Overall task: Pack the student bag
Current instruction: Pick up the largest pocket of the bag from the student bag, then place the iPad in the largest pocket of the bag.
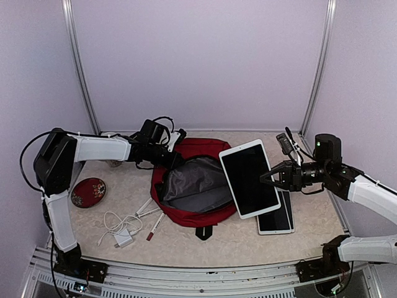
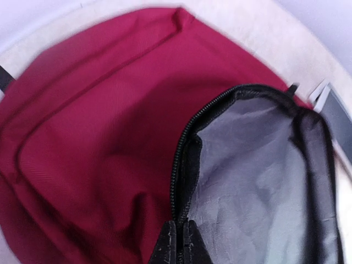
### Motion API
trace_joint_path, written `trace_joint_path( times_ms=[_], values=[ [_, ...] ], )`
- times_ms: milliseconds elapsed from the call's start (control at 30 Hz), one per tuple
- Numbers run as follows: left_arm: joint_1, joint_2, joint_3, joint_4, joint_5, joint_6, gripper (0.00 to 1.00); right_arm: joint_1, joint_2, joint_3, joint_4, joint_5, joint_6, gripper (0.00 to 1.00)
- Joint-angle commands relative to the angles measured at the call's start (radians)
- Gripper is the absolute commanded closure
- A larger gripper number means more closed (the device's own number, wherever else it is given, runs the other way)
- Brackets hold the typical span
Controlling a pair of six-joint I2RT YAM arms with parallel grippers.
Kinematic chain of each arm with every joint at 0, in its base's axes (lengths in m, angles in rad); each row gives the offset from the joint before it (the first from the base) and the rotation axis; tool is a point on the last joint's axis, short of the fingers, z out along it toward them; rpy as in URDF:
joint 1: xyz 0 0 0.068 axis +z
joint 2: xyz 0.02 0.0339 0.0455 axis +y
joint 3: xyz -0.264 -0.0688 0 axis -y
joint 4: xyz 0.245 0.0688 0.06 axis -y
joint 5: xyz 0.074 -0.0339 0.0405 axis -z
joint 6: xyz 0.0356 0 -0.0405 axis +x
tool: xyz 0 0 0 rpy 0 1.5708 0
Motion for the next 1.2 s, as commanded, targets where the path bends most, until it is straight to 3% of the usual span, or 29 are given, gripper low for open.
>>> trace_joint_path(
  times_ms=[0,167,367,533,733,867,933,1100,1167],
  values=[
    [-0.041,-0.167,-0.056,0.151,-0.049,-0.054,1.0,0.006,0.004,-0.001,0.164,-0.009,0.122,1.0],
    [-0.206,-0.272,-0.091,0.207,-0.261,0.002,1.0,0.067,0.07,-0.098,0.42,0.029,0.346,1.0],
    [-0.299,-0.383,-0.121,0.257,-0.47,-0.018,1.0,0.129,0.236,-0.136,0.519,0.098,0.497,1.0],
    [-0.342,-0.448,-0.167,0.319,-0.479,-0.007,1.0,0.143,0.403,-0.158,0.683,0.148,0.643,1.0],
    [-0.392,-0.475,-0.187,0.406,-0.435,0.007,1.0,0.153,0.688,-0.023,0.904,0.136,0.862,1.0],
    [-0.408,-0.461,-0.149,0.393,-0.404,-0.002,1.0,0.17,0.825,0.062,0.941,0.178,0.937,1.0],
    [-0.412,-0.462,-0.148,0.395,-0.397,-0.015,1.0,0.173,0.866,0.09,0.938,0.221,0.96,0.92],
    [-0.414,-0.466,-0.156,0.392,-0.397,-0.024,1.0,0.192,0.936,0.219,0.836,0.294,0.93,0.53],
    [-0.411,-0.463,-0.157,0.386,-0.4,-0.024,1.0,0.203,0.941,0.292,0.72,0.309,0.836,0.36]
  ],
)
